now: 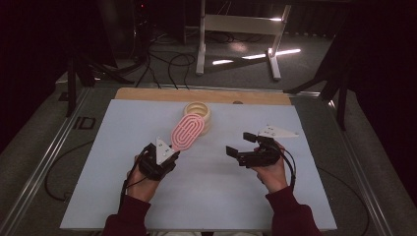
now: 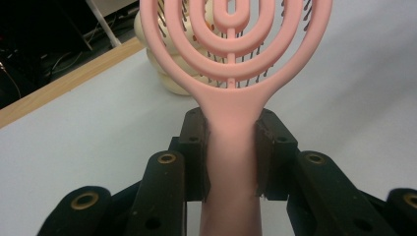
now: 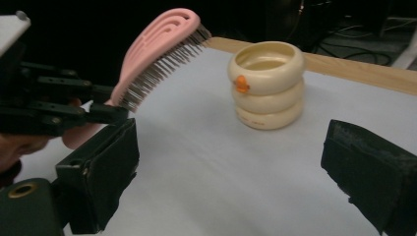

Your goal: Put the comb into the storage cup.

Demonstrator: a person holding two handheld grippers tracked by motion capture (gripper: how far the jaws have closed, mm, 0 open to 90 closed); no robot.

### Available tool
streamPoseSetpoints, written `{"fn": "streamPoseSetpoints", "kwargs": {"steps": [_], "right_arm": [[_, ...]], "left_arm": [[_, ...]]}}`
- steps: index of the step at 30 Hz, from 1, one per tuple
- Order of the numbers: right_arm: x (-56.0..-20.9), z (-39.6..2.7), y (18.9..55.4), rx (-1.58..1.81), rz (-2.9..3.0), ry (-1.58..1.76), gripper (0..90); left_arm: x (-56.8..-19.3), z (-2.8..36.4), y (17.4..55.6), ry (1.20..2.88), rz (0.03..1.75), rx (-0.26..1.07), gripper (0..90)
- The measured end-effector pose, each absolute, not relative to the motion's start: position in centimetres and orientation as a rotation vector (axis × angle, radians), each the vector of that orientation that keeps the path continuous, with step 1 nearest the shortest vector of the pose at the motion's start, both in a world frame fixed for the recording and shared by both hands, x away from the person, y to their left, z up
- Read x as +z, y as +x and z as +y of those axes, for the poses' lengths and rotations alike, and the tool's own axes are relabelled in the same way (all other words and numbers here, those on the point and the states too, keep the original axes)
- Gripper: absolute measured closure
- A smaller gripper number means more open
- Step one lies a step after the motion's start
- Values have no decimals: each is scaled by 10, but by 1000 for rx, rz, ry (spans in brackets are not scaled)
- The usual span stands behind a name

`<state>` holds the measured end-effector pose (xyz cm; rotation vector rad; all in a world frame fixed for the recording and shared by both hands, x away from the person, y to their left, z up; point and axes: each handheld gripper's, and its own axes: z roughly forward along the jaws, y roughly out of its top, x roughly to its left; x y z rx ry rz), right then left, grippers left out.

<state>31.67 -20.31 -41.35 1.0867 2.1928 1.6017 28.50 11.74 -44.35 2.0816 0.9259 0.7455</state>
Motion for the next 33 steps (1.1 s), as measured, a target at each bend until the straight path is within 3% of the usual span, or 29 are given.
{"fn": "streamPoseSetpoints", "kwargs": {"steps": [33], "right_arm": [[-409,-165,324,1672,2264,1067,73]], "left_arm": [[-450,97,281,2096,868,753,699]]}}
